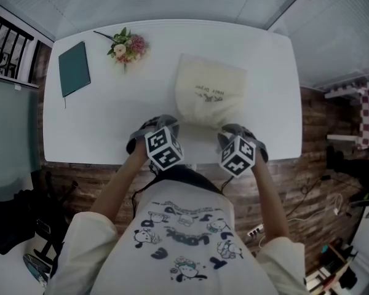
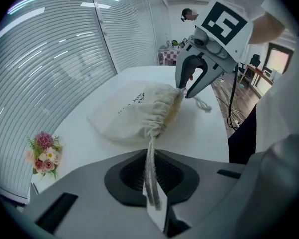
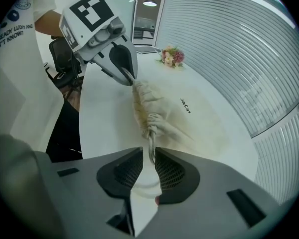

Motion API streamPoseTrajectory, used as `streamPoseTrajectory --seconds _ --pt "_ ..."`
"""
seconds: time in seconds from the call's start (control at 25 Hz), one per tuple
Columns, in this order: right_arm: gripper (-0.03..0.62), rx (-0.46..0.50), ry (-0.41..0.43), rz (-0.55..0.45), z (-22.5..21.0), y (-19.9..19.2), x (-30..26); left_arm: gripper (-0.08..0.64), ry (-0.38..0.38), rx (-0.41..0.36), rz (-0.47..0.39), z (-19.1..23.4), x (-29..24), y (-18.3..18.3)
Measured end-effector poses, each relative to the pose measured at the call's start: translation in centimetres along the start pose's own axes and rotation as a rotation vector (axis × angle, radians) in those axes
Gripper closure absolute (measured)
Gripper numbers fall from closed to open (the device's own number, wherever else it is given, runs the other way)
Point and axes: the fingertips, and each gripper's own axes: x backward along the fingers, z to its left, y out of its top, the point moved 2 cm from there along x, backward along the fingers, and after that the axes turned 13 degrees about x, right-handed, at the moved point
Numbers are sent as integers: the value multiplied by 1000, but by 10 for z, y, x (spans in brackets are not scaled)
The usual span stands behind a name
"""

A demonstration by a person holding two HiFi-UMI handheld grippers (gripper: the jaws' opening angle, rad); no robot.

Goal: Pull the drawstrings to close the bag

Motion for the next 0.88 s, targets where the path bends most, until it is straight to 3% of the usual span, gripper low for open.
streamPoseTrajectory --seconds 0.16,0.24,0.4,0.68,0.88 --pt "503 -3 7 4 2 3 -3 487 7 -5 -30 2 7 6" --pt "503 6 7 17 4 2 -6 411 8 -11 -34 2 9 7" --pt "508 1 10 31 4 1 -8 407 -19 1 -25 -1 11 7" --pt "540 12 8 47 6 0 -9 473 -48 15 10 -9 7 5" --pt "565 4 -66 80 1 -3 -6 508 -61 65 -19 -10 11 9"
